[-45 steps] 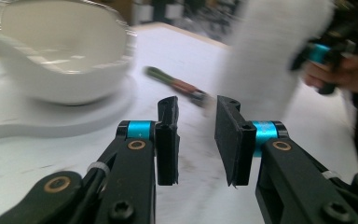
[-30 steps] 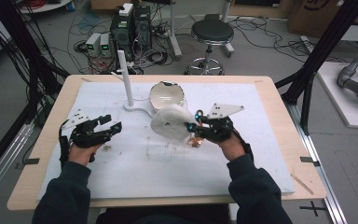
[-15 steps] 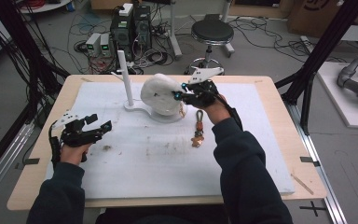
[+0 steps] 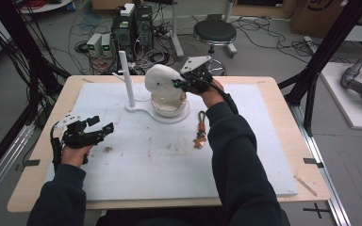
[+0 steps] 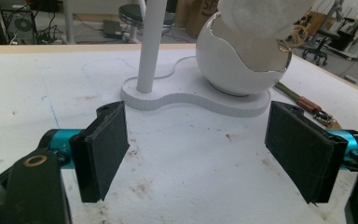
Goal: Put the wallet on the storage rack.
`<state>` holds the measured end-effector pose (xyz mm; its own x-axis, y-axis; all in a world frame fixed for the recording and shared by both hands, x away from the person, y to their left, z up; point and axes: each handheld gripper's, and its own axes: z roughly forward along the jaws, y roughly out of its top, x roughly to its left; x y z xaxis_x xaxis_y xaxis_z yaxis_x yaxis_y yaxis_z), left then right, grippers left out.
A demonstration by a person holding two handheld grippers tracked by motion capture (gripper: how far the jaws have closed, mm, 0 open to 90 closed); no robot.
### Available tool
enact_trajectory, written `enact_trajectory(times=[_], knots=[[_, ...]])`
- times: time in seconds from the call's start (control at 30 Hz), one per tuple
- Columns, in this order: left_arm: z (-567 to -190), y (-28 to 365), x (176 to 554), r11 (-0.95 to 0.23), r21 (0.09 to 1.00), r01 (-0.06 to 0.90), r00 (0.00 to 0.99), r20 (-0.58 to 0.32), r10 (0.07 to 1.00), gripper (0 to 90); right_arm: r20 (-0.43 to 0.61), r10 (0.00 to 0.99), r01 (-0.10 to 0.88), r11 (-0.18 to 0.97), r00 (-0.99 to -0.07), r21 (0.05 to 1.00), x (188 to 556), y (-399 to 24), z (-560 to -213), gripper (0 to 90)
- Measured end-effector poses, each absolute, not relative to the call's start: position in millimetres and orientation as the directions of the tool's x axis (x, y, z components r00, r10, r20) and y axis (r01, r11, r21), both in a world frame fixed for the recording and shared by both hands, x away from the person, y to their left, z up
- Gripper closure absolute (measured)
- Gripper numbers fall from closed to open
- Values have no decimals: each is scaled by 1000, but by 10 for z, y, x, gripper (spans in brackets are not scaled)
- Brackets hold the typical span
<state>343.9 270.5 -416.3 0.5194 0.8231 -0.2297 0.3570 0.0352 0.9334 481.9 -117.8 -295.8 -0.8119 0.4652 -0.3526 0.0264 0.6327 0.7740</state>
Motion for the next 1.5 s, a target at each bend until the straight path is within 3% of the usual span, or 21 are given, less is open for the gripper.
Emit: enact_trajectory(times=[0.57,0.9,1.0,1.03,1.17,1.23,1.27,1.3,1.4,1.43,1.5], knots=[[-4191,2722,3426,52,929,366,513,-248,821,217,-545,299,-54,841,-783,538,4805,-1008,-3232,761],[-4198,2706,3427,46,928,369,519,-247,818,217,-527,276,3,887,-804,461,4864,-886,-3458,736],[-4198,2708,3428,50,929,368,519,-249,818,217,-493,328,32,856,-805,516,4864,-938,-3452,669],[-4200,2711,3428,53,928,369,517,-253,818,217,-444,400,82,810,-802,581,4851,-1014,-3443,518],[-4204,2707,3433,48,927,373,519,-251,817,217,-320,479,143,707,-817,692,4819,-1163,-3378,455],[-4204,2700,3433,48,926,374,518,-251,817,217,-286,480,145,680,-830,719,4810,-1188,-3348,458],[-4206,2698,3435,43,926,374,521,-248,817,219,-257,481,141,647,-838,749,4802,-1205,-3316,487],[-4206,2689,3433,39,925,377,521,-247,817,220,-210,476,132,588,-854,798,4794,-1213,-3270,582],[-4205,2685,3430,35,925,377,523,-244,817,222,-189,477,129,558,-858,820,4806,-1180,-3265,660],[-4206,2684,3429,36,925,377,523,-245,816,223,-182,492,162,577,-852,801,4809,-1117,-3306,704],[-4212,2685,3426,40,924,381,523,-251,815,224,-217,508,183,625,-834,759,4822,-1066,-3358,701]])
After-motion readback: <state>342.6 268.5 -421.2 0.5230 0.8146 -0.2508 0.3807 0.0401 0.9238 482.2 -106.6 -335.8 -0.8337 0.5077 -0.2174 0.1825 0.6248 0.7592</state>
